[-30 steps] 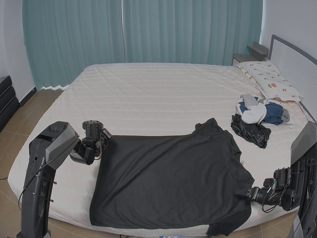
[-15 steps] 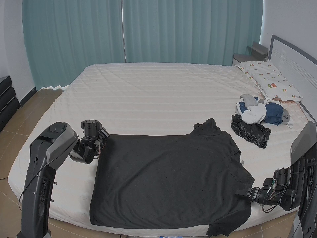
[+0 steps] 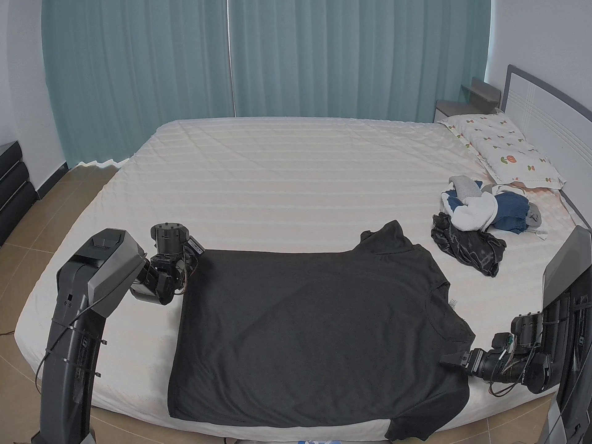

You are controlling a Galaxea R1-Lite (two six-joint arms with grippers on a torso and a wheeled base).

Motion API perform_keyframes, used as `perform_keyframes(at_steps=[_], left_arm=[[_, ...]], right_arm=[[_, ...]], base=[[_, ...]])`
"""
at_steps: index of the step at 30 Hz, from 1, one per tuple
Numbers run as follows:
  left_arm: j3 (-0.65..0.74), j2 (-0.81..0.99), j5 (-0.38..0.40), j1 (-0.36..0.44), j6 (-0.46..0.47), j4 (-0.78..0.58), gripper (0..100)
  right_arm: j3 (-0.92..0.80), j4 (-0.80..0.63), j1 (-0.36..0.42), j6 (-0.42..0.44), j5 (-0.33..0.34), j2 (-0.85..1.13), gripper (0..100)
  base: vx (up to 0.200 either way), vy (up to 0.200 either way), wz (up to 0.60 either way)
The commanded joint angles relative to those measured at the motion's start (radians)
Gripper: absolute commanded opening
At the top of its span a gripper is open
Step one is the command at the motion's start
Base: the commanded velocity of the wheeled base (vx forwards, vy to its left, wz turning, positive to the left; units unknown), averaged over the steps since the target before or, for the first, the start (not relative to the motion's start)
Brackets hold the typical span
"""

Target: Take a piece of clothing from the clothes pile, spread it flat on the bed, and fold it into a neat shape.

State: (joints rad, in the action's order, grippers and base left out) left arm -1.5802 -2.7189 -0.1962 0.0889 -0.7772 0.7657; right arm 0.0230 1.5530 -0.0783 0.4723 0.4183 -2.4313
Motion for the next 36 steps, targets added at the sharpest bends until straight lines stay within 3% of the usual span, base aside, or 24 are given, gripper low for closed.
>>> perform_keyframes(at_steps=[1, 8, 11, 14, 15, 18, 22, 30, 36], left_arm=[[-0.003, -0.001, 0.000, 0.002, 0.000, 0.000, 100], [0.026, 0.015, -0.003, 0.002, -0.008, 0.004, 100], [0.106, 0.074, -0.016, 0.000, -0.022, 0.015, 100], [0.276, 0.220, 0.012, 0.000, -0.076, 0.053, 100], [0.276, 0.220, 0.012, 0.000, -0.076, 0.053, 100], [0.439, 0.343, 0.090, 0.009, -0.091, 0.092, 100], [0.545, 0.416, 0.096, 0.015, -0.093, 0.093, 100], [0.887, 0.550, 0.158, 0.031, -0.134, 0.156, 100], [1.083, 0.597, 0.164, 0.089, -0.168, 0.260, 100]], right_arm=[[0.000, 0.012, 0.000, 0.000, 0.000, -0.002, 100], [-0.002, 0.012, 0.000, 0.000, 0.000, -0.002, 100], [-0.002, 0.012, 0.000, 0.000, 0.000, -0.002, 100], [-0.003, 0.012, 0.000, 0.000, 0.000, 0.000, 100], [-0.003, 0.012, 0.000, 0.000, 0.000, 0.000, 100], [-0.005, 0.012, 0.000, 0.011, 0.007, 0.001, 100], [-0.003, 0.013, 0.000, 0.028, 0.008, 0.005, 100], [-0.005, 0.013, 0.000, 0.028, 0.008, 0.005, 100], [-0.008, 0.013, 0.000, 0.028, 0.010, 0.005, 100]], base=[[0.000, 0.000, 0.00], [0.000, 0.000, 0.00], [0.000, 0.000, 0.00], [0.000, 0.000, 0.00], [0.000, 0.000, 0.00], [0.000, 0.000, 0.00], [0.000, 0.000, 0.00], [0.000, 0.000, 0.00], [-0.200, 0.000, 0.00]])
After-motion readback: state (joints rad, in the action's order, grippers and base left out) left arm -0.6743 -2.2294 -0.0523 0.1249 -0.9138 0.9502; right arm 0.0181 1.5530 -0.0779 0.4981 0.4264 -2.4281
